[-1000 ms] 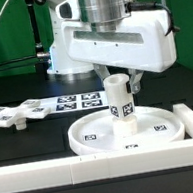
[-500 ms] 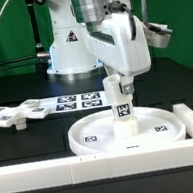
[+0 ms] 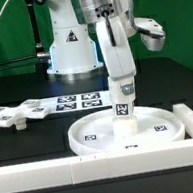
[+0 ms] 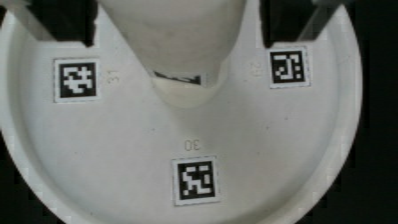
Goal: Assemble round table
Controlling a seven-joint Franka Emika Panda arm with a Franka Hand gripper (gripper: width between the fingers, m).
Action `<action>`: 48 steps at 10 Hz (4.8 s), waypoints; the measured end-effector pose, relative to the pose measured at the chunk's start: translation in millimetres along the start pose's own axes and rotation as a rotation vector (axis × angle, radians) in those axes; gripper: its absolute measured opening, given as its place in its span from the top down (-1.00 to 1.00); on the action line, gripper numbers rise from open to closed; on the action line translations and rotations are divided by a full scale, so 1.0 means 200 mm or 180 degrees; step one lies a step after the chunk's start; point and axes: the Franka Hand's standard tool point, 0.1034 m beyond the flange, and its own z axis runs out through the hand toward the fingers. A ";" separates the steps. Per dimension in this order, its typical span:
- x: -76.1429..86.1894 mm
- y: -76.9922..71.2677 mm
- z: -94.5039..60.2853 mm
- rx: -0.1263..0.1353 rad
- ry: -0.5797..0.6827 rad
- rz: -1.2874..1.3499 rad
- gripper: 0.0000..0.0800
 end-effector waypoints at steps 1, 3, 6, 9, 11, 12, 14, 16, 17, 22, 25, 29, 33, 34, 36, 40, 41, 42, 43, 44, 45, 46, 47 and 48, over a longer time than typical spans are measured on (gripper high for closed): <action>0.00 0.00 0.00 0.0002 -0.0001 -0.0146 -0.45; 0.02 -0.01 -0.01 0.0013 -0.0001 -0.0470 -0.57; 0.02 0.00 -0.01 0.0009 0.0000 -0.1147 -0.62; 0.04 -0.01 -0.01 -0.0007 -0.0002 -0.2106 -0.62; 0.05 -0.01 -0.01 0.0016 0.0019 -0.2799 -0.62; 0.06 -0.01 -0.01 0.0026 0.0032 -0.3021 -0.62; 0.07 -0.01 -0.01 0.0024 0.0039 -0.3588 -0.62; 0.07 -0.01 -0.01 0.0021 0.0040 -0.3906 -0.62; 0.07 -0.01 -0.01 0.0018 0.0042 -0.4227 -0.62; 0.09 -0.02 0.01 -0.0040 0.0128 -0.5668 -0.62; 0.09 -0.02 0.01 -0.0060 0.0130 -0.6149 -0.62; 0.08 -0.02 0.01 -0.0198 0.0173 -0.7266 -0.62; 0.10 -0.01 0.02 -0.0356 0.0169 -0.8079 -0.62; 0.09 -0.01 0.02 -0.0372 0.0166 -0.8187 -0.62; 0.10 -0.01 0.02 -0.0474 0.0160 -0.8629 -0.62; 0.11 -0.01 0.02 -0.0547 0.0155 -0.8946 -0.31; 0.11 -0.01 0.02 -0.0545 0.0160 -0.8948 -0.01; 0.11 -0.01 0.02 -0.0545 0.0160 -0.8943 -0.02; 0.11 -0.01 0.02 -0.0541 0.0163 -0.8898 -0.02; 0.12 -0.01 0.02 -0.0541 0.0163 -0.8897 -0.02; 0.12 -0.01 0.02 -0.0540 0.0164 -0.8881 -0.02; 0.12 -0.01 0.02 -0.0466 0.0184 -0.8349 -0.02; 0.11 -0.01 0.02 -0.0420 0.0231 -0.7929 -0.02; 0.10 -0.01 0.03 -0.0389 0.0267 -0.7626 -0.02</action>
Offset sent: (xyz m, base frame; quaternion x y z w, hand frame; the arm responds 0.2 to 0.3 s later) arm 0.0000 0.0000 0.0000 0.0000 0.0000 -0.1938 0.9810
